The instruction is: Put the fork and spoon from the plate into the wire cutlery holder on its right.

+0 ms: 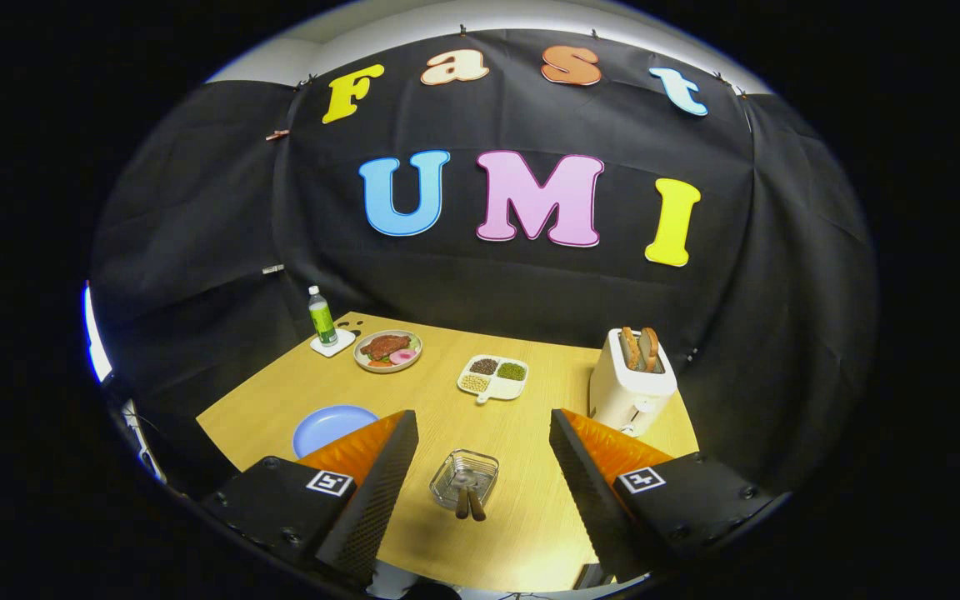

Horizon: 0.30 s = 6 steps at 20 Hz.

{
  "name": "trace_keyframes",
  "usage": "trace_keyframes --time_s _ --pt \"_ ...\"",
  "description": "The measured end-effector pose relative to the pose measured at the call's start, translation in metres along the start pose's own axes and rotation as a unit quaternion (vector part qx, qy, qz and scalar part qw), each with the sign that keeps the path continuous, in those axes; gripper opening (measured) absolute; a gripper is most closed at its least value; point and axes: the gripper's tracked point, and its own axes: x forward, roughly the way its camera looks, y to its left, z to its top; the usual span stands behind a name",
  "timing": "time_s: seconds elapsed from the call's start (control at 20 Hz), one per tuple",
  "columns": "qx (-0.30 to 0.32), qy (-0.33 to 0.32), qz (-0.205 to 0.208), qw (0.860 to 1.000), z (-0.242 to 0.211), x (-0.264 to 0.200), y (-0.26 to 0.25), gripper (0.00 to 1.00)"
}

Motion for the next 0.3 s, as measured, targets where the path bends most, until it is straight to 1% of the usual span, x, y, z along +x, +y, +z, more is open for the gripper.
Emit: trace_keyframes --time_s 0.3 --pt "0.001 0.002 0.002 1.000 0.0006 0.0016 -0.0001 0.99"
